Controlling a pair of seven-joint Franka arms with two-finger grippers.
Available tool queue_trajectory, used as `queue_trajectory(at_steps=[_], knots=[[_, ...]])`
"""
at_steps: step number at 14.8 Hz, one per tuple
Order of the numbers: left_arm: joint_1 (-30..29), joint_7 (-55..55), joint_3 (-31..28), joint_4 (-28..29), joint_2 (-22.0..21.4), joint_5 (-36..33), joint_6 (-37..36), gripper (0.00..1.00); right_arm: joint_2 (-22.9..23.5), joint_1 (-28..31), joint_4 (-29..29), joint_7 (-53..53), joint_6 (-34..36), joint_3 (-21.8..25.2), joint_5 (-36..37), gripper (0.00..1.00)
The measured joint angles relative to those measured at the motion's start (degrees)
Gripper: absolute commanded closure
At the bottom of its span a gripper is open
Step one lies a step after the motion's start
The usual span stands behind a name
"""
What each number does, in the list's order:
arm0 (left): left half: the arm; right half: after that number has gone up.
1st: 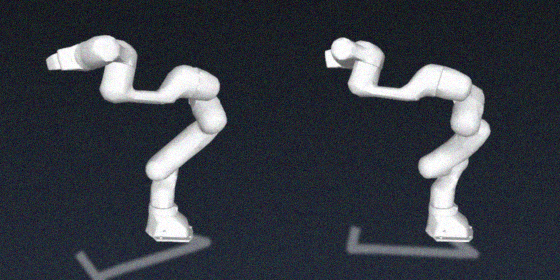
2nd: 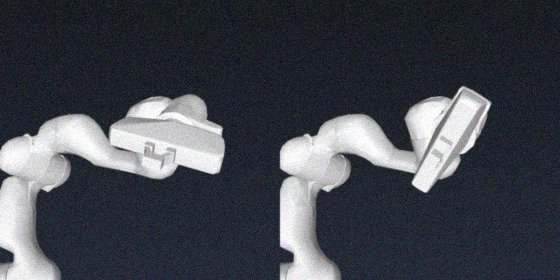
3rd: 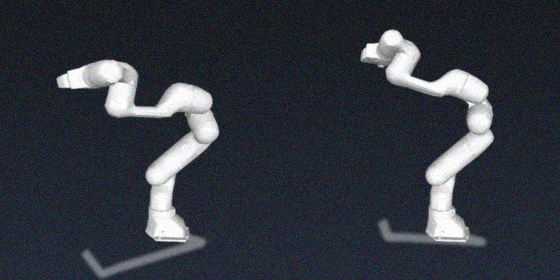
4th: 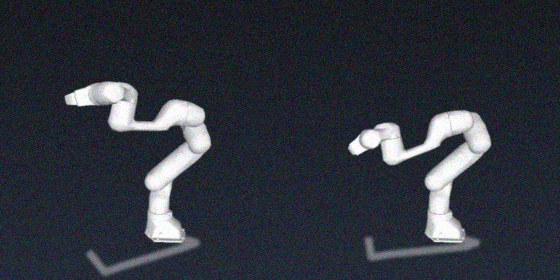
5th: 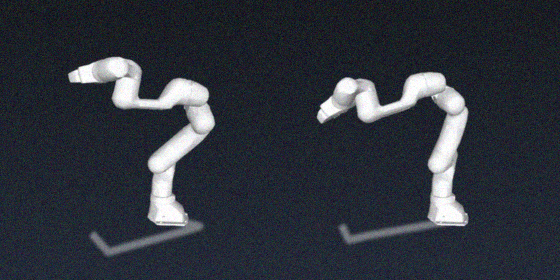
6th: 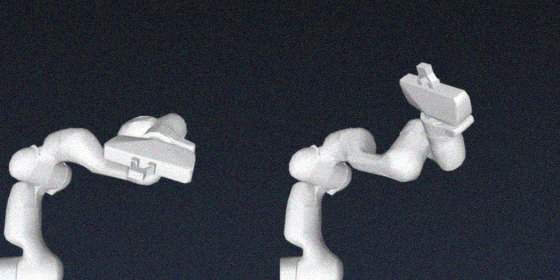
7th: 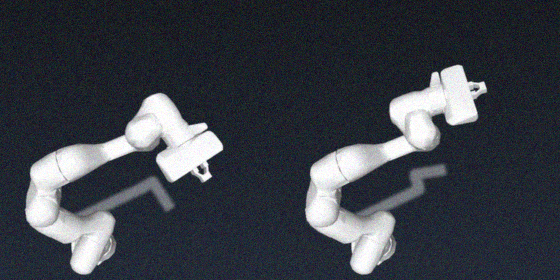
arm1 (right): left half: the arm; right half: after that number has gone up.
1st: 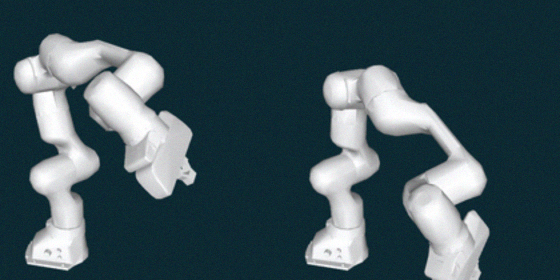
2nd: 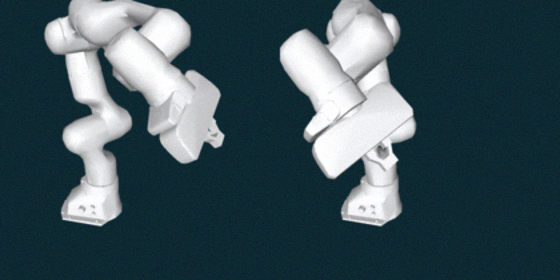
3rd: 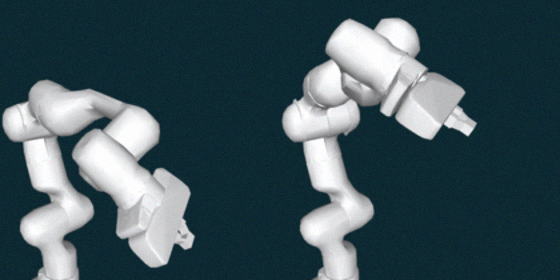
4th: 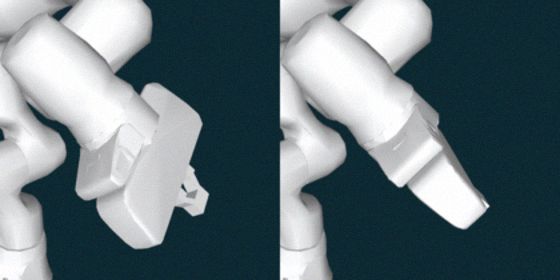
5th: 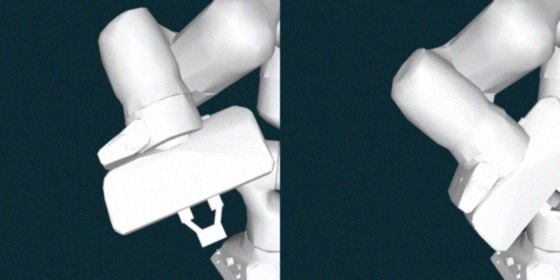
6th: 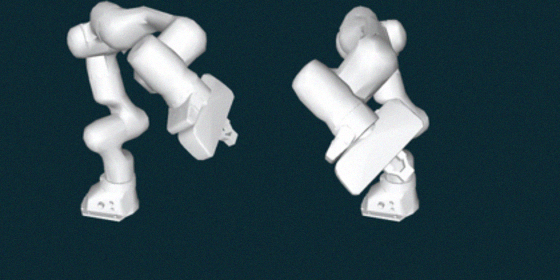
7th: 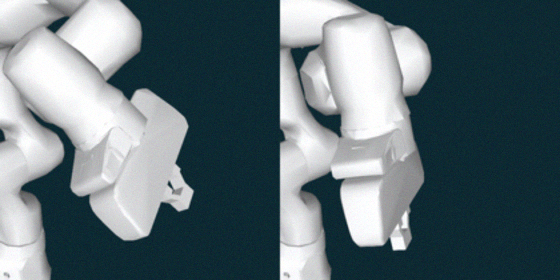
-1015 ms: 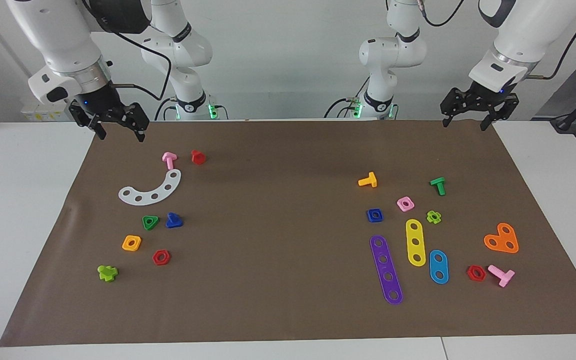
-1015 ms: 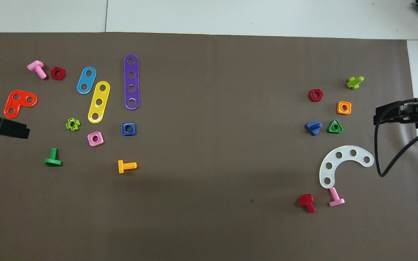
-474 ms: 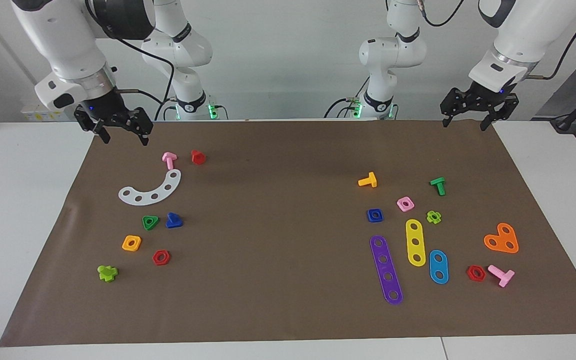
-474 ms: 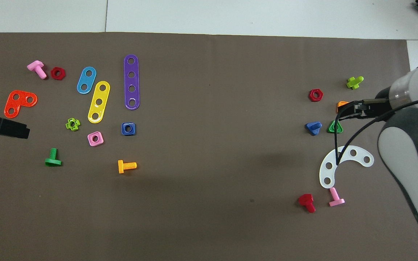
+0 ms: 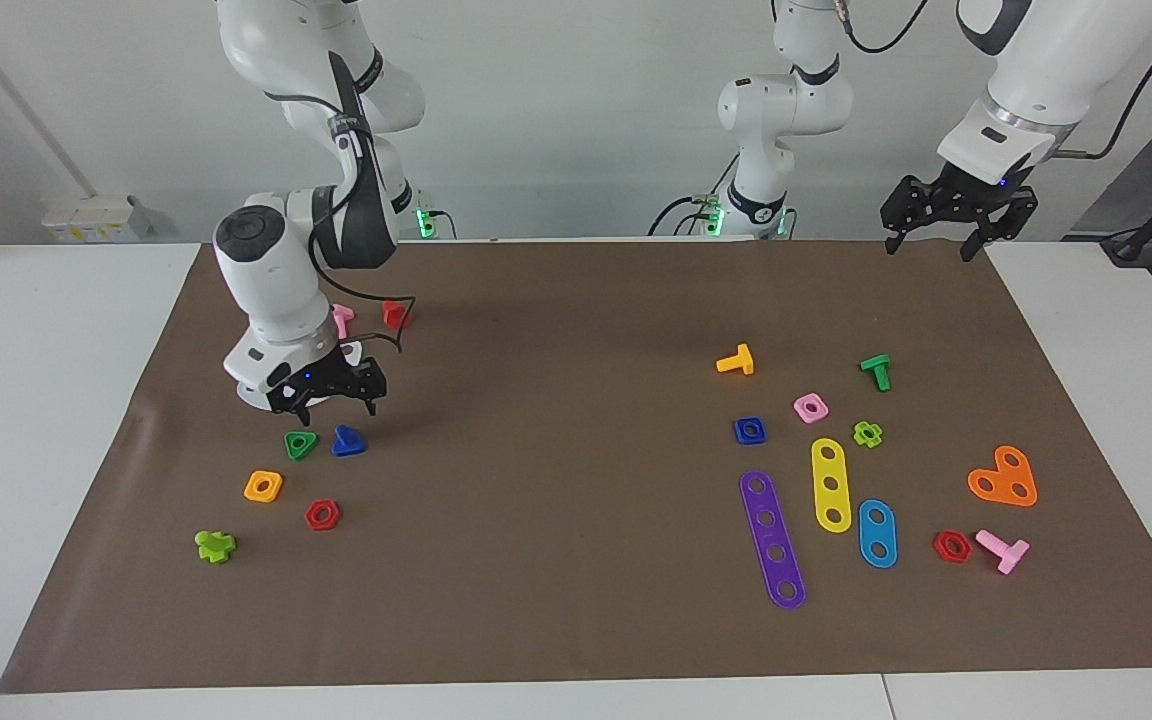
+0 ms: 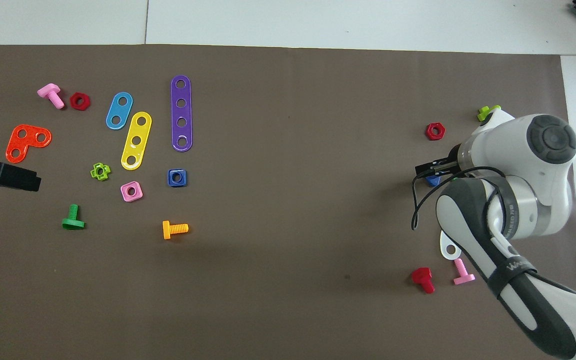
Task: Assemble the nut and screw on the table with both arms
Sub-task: 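Reach the right gripper down to the blue bolt and grasp it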
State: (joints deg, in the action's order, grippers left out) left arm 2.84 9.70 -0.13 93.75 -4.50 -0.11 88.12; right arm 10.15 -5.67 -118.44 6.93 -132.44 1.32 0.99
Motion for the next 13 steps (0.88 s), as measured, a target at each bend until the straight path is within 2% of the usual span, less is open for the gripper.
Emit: queue_trajectory(at_steps=[2, 4, 7, 9, 12, 13], knots=[[0.0, 0.0, 0.0, 0.0, 0.0, 0.0, 0.0, 0.0, 1.2, 0.1, -1.6, 2.7, -2.8, 0.1, 0.0, 0.02], [0.0, 0.0, 0.0, 0.0, 0.0, 0.0, 0.0, 0.0, 2.3, 0.1, -2.3, 4.2, -5.8, 0.3, 0.0, 0.09], [0.0, 0.0, 0.0, 0.0, 0.0, 0.0, 0.0, 0.0, 3.5, 0.1, -2.6, 5.4, -8.2, 0.3, 0.0, 0.25], [0.0, 0.0, 0.0, 0.0, 0.0, 0.0, 0.0, 0.0, 3.8, 0.4, -2.7, 7.2, -8.3, 0.4, 0.0, 0.41], [0.0, 0.0, 0.0, 0.0, 0.0, 0.0, 0.0, 0.0, 3.9, 1.2, -2.8, 9.2, -8.3, 0.5, 0.0, 0.53], [0.0, 0.0, 0.0, 0.0, 0.0, 0.0, 0.0, 0.0, 3.9, 1.3, -2.8, 9.4, -8.3, 0.5, 0.0, 0.54]])
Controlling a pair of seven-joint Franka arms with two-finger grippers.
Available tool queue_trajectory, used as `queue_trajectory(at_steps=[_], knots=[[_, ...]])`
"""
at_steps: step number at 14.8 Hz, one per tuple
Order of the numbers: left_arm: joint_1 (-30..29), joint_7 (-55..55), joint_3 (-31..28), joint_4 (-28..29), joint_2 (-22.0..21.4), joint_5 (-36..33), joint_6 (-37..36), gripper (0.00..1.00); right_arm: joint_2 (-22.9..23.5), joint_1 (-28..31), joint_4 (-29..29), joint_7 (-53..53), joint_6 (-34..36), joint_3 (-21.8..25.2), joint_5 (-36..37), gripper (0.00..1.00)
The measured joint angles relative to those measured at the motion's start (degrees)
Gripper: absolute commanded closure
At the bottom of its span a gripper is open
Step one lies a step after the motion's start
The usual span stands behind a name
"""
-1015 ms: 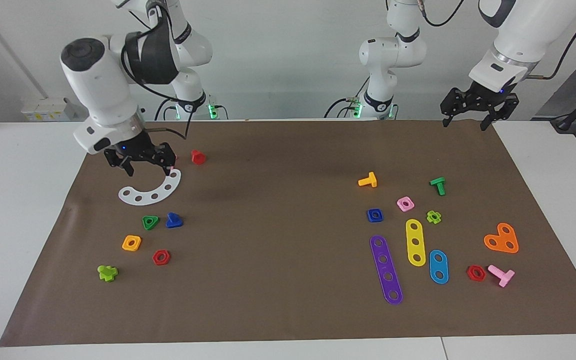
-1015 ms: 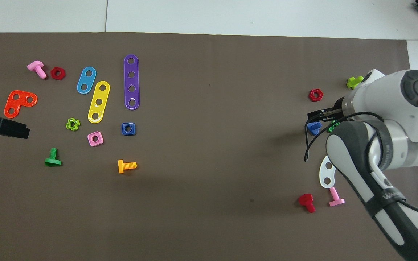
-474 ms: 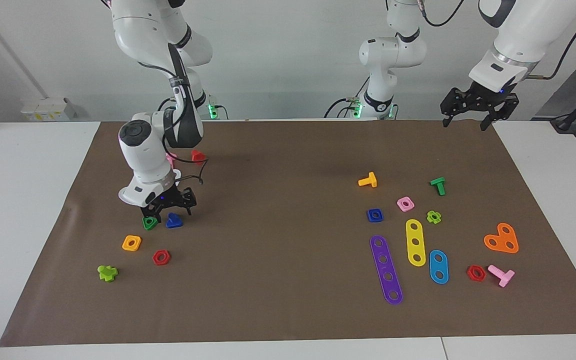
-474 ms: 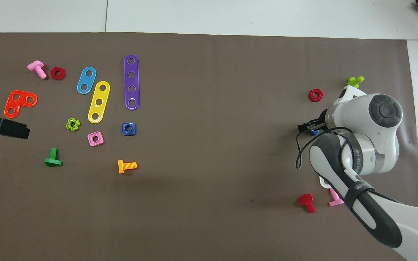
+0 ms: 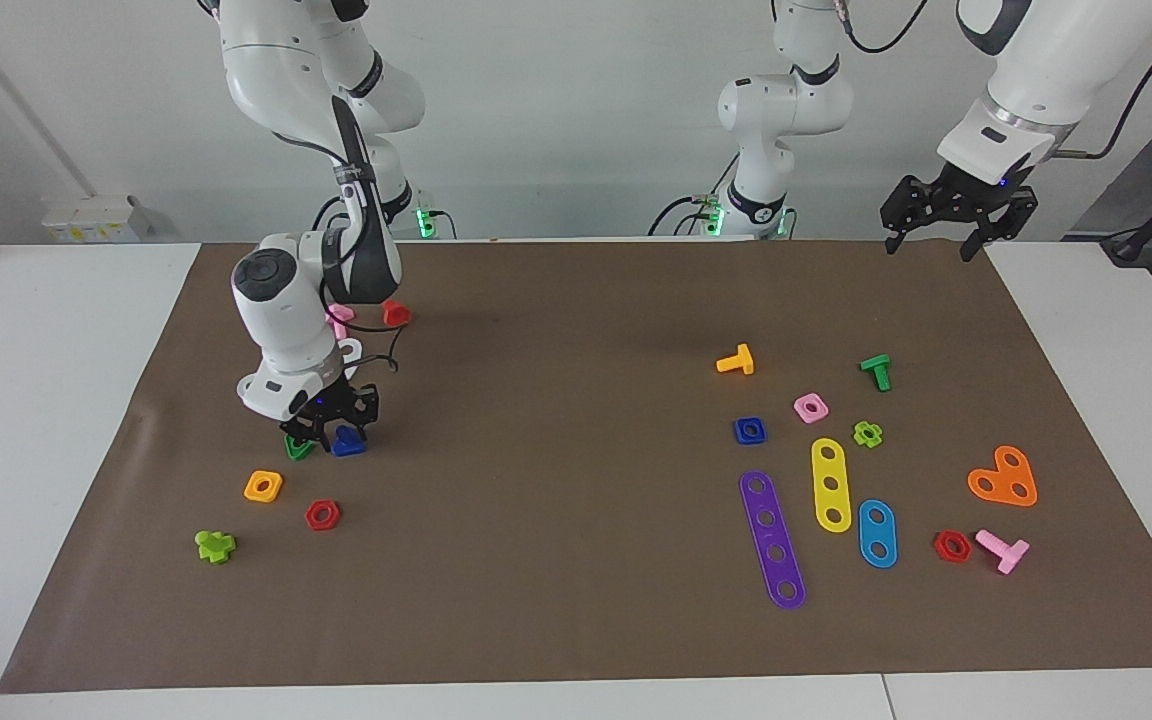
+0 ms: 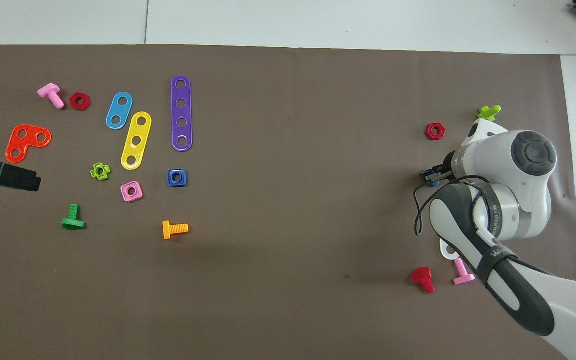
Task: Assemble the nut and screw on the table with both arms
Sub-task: 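Reach the right gripper down to the blue bolt and grasp it, then carry the blue bolt with the right gripper toward the table centre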
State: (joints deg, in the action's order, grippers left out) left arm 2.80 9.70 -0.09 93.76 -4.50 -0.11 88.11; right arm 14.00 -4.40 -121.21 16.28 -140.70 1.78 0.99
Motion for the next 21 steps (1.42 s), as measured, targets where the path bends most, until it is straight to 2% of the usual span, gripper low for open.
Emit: queue_trajectory(at_steps=[4, 6, 7, 8, 16, 21], knots=[[0.0, 0.0, 0.0, 0.0, 0.0, 0.0, 0.0, 0.0, 0.0, 0.0, -0.1, 0.1, 0.0, 0.0, 0.0, 0.54], [0.0, 0.0, 0.0, 0.0, 0.0, 0.0, 0.0, 0.0, 0.0, 0.0, -0.1, 0.4, 0.0, 0.0, 0.0, 0.62], [0.0, 0.0, 0.0, 0.0, 0.0, 0.0, 0.0, 0.0, 0.0, 0.1, -0.2, 0.7, 0.0, 0.0, 0.0, 0.74], [0.0, 0.0, 0.0, 0.0, 0.0, 0.0, 0.0, 0.0, 0.0, 0.2, -0.2, 0.9, 0.0, 0.0, 0.0, 1.0], [0.0, 0.0, 0.0, 0.0, 0.0, 0.0, 0.0, 0.0, -0.1, 0.1, 1.1, -3.5, 1.7, -0.3, 0.0, 1.0], [0.0, 0.0, 0.0, 0.0, 0.0, 0.0, 0.0, 0.0, -2.6, -3.8, 14.1, -16.1, 15.8, -1.0, 0.0, 1.0]])
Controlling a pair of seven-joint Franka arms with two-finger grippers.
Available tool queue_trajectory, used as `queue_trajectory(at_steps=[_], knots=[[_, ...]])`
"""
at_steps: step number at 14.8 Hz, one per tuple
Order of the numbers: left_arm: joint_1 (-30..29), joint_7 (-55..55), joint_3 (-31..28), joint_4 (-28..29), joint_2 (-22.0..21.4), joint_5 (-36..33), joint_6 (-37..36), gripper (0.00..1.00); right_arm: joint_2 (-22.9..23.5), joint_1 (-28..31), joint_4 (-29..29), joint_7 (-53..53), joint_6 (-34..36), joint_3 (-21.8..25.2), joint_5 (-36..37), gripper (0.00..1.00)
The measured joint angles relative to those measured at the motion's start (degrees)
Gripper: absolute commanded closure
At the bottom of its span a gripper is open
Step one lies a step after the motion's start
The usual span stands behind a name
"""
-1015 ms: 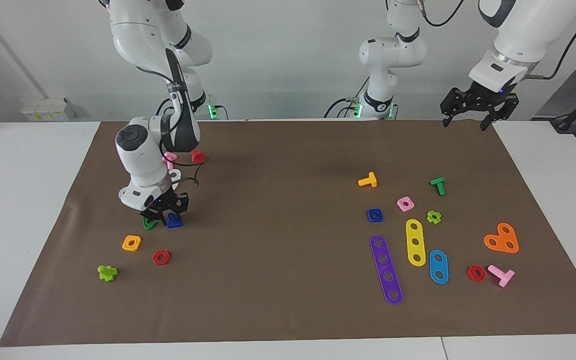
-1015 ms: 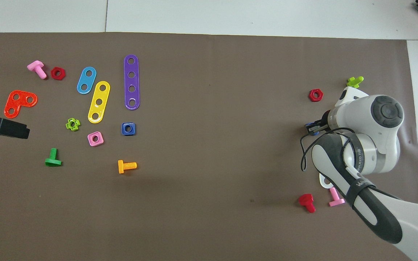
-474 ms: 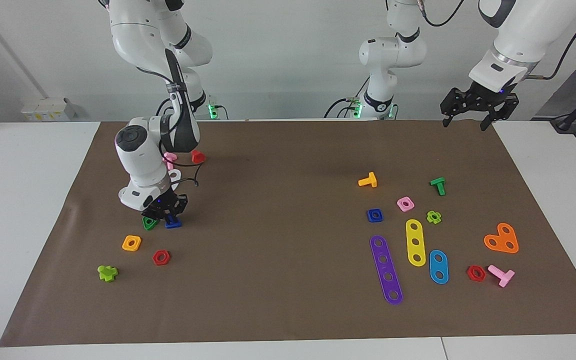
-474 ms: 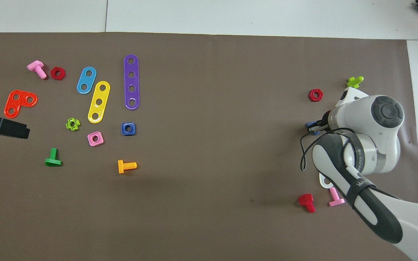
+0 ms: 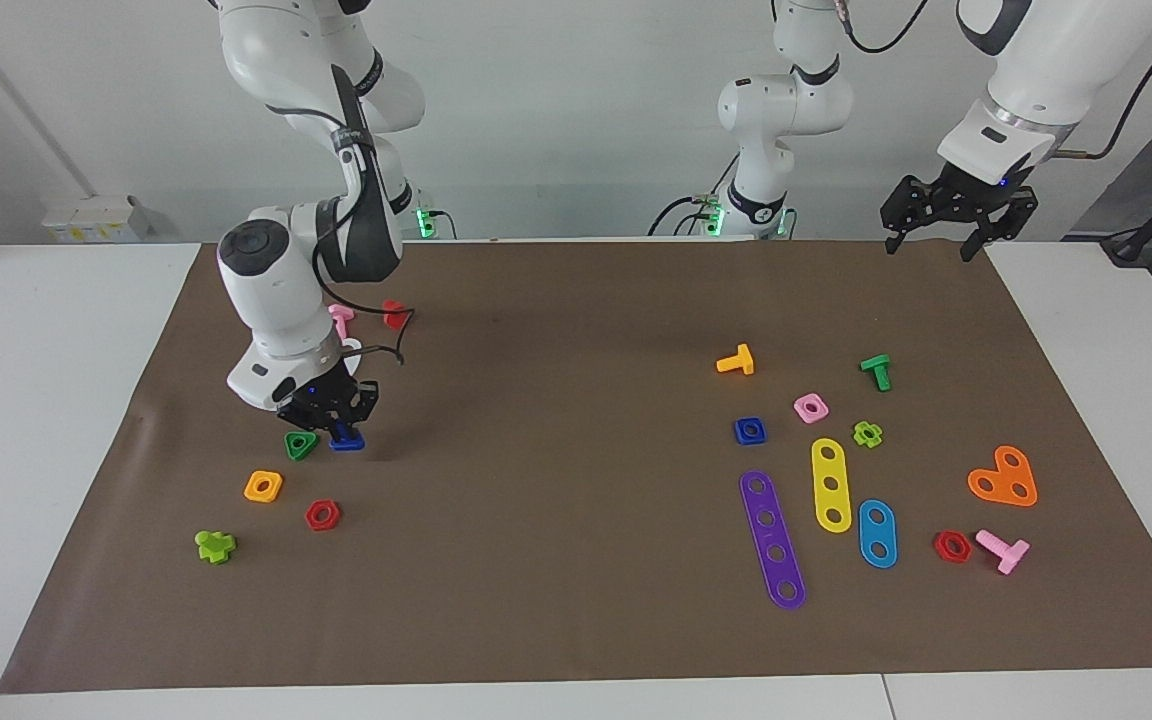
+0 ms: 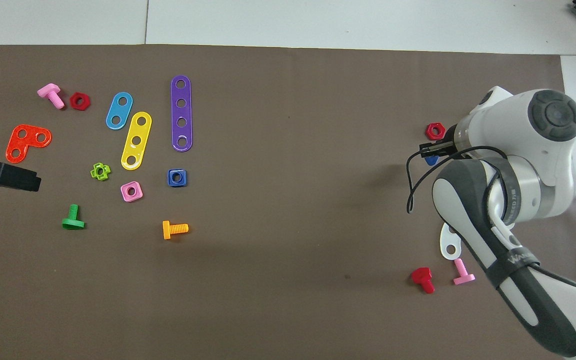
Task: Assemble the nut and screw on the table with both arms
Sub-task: 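Carry the blue bolt with the right gripper toward the table centre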
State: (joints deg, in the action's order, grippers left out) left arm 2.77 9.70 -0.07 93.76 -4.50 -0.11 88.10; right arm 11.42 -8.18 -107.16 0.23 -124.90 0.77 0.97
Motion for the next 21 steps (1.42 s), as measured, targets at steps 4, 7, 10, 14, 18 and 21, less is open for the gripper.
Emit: queue_trajectory(at_steps=[4, 7, 10, 14, 18, 21], knots=[[0.0, 0.0, 0.0, 0.0, 0.0, 0.0, 0.0, 0.0, -0.2, -8.9, 6.6, -15.2, 6.1, -0.4, 0.1, 1.0], [0.0, 0.0, 0.0, 0.0, 0.0, 0.0, 0.0, 0.0, 1.1, -17.4, 7.4, -28.4, 6.1, -0.5, 0.1, 1.0], [0.0, 0.0, 0.0, 0.0, 0.0, 0.0, 0.0, 0.0, 5.2, -24.3, 10.7, -39.5, 5.0, -0.5, 0.2, 1.0], [0.0, 0.0, 0.0, 0.0, 0.0, 0.0, 0.0, 0.0, 10.0, -27.8, 13.0, -45.4, 1.7, -0.5, 0.3, 1.0], [0.0, 0.0, 0.0, 0.0, 0.0, 0.0, 0.0, 0.0, 15.1, -32.6, 13.1, -54.0, -2.8, -0.5, 4.4, 1.0], [0.0, 0.0, 0.0, 0.0, 0.0, 0.0, 0.0, 0.0, 16.6, -32.9, 13.1, -54.8, -4.6, -0.4, 4.8, 1.0]])
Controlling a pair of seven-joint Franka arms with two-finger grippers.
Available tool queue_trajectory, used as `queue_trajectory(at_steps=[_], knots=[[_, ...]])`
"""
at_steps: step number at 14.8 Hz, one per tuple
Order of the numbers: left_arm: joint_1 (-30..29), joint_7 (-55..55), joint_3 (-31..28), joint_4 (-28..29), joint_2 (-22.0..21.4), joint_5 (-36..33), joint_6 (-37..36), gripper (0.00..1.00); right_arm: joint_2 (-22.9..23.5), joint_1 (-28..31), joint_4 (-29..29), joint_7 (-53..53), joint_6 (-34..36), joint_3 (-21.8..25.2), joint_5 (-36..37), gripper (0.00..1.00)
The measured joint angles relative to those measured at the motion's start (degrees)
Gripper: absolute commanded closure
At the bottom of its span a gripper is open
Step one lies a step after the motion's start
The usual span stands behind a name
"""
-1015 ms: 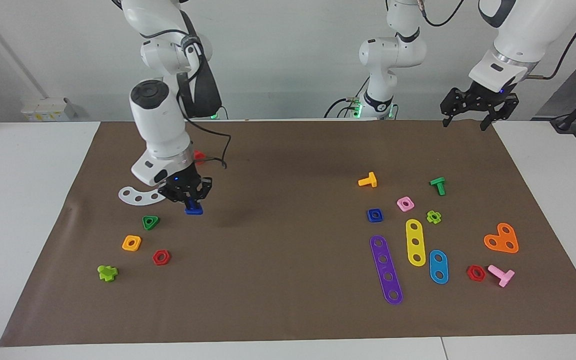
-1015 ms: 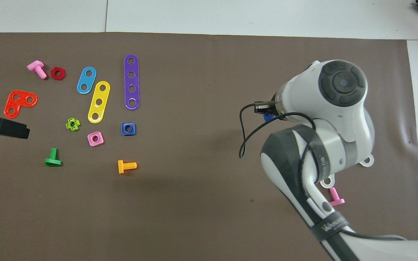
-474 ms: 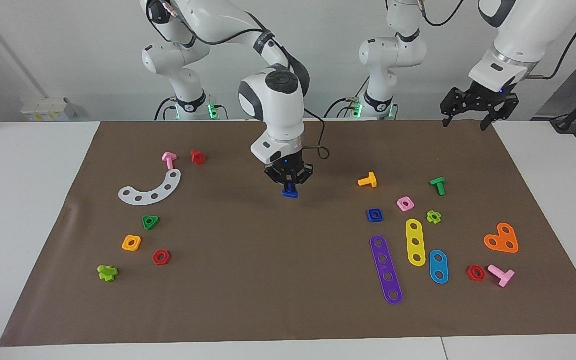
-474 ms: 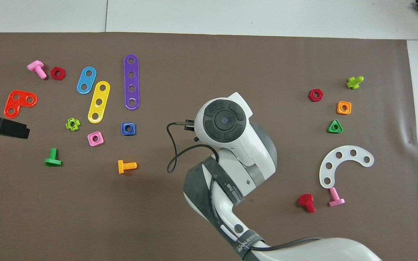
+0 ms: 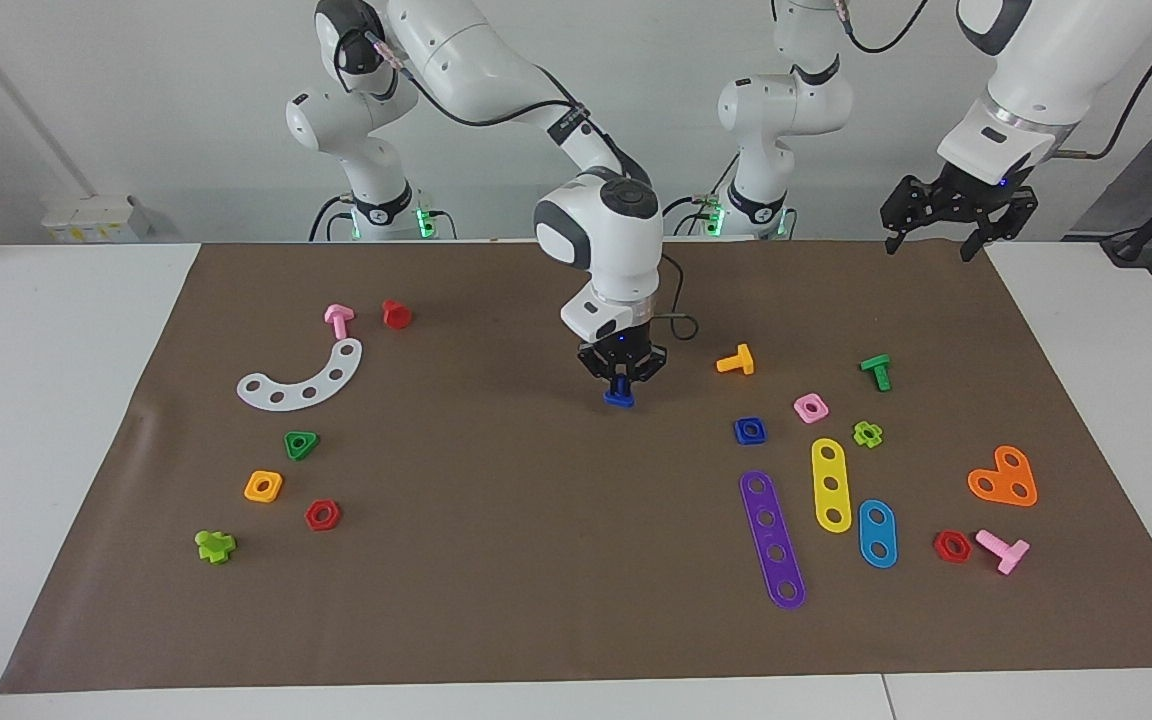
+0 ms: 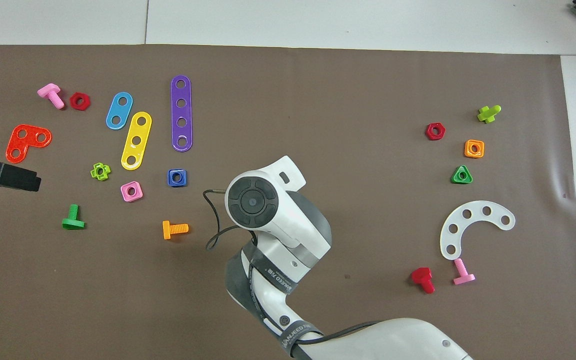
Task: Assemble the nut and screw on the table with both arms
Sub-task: 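Carry the blue bolt with the right gripper toward the table centre, then set the blue bolt upright, open and withdraw the right gripper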
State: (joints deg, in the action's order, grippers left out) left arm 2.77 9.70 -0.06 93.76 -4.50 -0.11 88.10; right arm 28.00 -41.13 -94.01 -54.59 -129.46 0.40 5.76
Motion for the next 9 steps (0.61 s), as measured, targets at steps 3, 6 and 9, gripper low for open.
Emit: queue_trajectory(at_steps=[3, 6, 9], knots=[[0.0, 0.0, 0.0, 0.0, 0.0, 0.0, 0.0, 0.0, 0.6, -0.5, -0.3, 0.0, -0.2, 0.0, 0.0, 1.0], [0.0, 0.0, 0.0, 0.0, 0.0, 0.0, 0.0, 0.0, 1.7, -1.2, -1.4, -0.1, -2.5, 0.0, 0.0, 0.65], [0.0, 0.0, 0.0, 0.0, 0.0, 0.0, 0.0, 0.0, 2.0, -1.2, -3.0, -0.7, -4.6, 0.1, 0.0, 0.0]])
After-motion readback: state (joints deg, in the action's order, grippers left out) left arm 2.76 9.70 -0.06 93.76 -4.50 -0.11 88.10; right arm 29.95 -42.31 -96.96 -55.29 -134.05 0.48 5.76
